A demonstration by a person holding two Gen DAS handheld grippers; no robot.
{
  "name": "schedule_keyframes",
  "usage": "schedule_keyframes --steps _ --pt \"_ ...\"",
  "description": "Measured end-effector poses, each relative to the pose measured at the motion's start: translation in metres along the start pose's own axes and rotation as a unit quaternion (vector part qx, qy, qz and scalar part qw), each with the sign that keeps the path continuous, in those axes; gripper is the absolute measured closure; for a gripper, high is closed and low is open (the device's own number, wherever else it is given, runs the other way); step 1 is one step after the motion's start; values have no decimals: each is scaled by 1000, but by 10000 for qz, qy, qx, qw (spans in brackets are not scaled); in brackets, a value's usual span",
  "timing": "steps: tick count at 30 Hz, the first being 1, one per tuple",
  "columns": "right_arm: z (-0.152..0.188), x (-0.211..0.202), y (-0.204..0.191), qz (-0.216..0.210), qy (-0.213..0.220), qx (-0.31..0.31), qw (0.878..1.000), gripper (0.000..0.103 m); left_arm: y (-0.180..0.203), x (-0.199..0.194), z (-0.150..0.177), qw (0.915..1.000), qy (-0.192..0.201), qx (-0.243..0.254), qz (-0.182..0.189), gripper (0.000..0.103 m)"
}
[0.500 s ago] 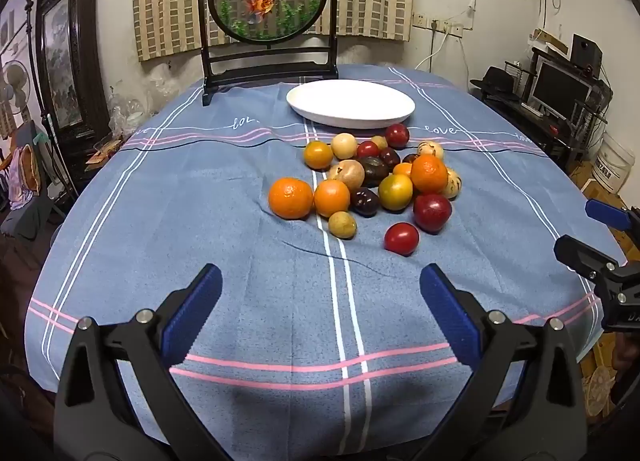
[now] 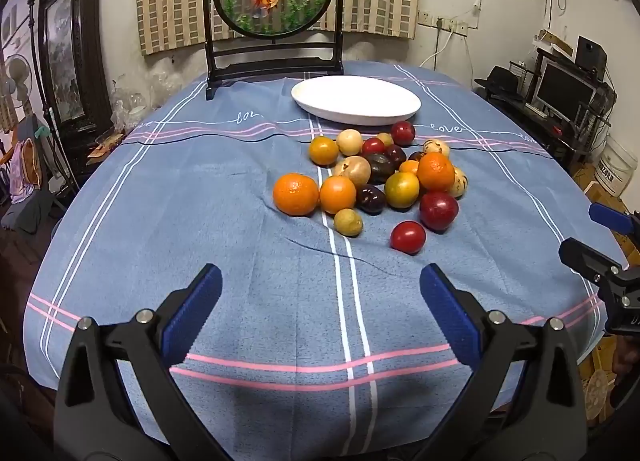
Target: Organize fruits
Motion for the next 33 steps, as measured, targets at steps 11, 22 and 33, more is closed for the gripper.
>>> schedule_keyframes --steps 11,22,33 --pt "1 2 -2 -25 -13 -6 10000 1 -2 0 0 10000 -31 2 -12 2" --pt "1 5 -3 -38 -11 -6 10000 1 -1 -1 -2 10000 -34 16 -32 2" --pt "0 6 -4 -48 -11 -16 10000 1 1 0 -3 10000 -53 48 -34 2"
Point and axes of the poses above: each gripper's, at about its wrist camera, not at the fingertips, and x roughly the way its jaws point, y to its right, z to its underside, the point moved 10 cm from there along x, roughly the way its jaws point, and after that the axes turned 5 degrees about -x, right-handed, at the moved point
